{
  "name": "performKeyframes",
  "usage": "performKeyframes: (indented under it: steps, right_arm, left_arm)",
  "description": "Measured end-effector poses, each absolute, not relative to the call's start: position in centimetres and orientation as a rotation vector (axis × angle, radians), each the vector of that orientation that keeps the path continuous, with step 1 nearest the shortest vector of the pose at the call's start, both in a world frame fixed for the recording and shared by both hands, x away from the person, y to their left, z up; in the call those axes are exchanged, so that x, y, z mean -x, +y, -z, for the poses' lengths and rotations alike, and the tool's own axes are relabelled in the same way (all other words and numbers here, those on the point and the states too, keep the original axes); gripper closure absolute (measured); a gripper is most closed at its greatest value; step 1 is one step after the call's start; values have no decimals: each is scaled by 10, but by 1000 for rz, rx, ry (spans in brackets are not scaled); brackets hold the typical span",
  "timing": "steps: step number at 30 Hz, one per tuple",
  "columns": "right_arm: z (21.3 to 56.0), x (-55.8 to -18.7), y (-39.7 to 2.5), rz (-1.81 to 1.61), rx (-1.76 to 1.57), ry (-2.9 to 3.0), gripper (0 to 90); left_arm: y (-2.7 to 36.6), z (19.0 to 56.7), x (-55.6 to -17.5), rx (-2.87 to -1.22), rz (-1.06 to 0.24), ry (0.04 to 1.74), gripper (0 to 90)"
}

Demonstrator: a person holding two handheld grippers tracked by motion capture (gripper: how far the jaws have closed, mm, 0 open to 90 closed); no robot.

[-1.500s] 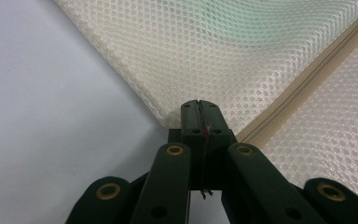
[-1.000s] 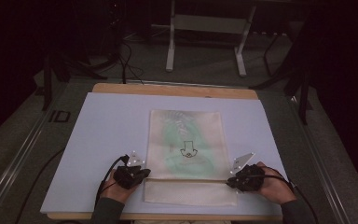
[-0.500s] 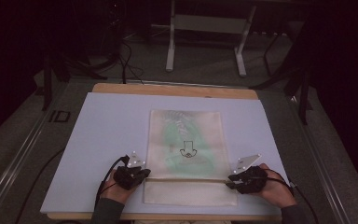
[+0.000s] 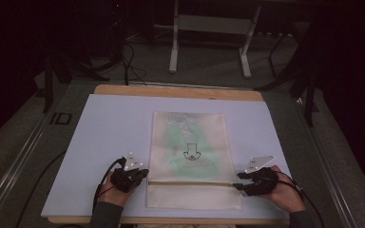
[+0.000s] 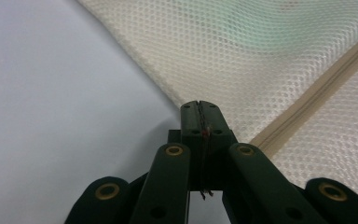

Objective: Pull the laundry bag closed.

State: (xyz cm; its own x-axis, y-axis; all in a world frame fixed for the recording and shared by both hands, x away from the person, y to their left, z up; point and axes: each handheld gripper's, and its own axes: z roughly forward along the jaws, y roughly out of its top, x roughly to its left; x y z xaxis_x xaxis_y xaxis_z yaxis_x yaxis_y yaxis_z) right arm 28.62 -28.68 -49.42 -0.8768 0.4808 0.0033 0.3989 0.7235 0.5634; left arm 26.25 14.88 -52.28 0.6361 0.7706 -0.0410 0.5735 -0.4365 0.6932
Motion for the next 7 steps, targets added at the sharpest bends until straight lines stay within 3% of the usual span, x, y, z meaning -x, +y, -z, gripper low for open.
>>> performKeyframes:
  steps: [7]
  right_arm:
    - [495, -287, -297, -924, -782, 2713, 533]
  left_arm:
    - [158, 522, -264, -2150, -408, 1087, 854]
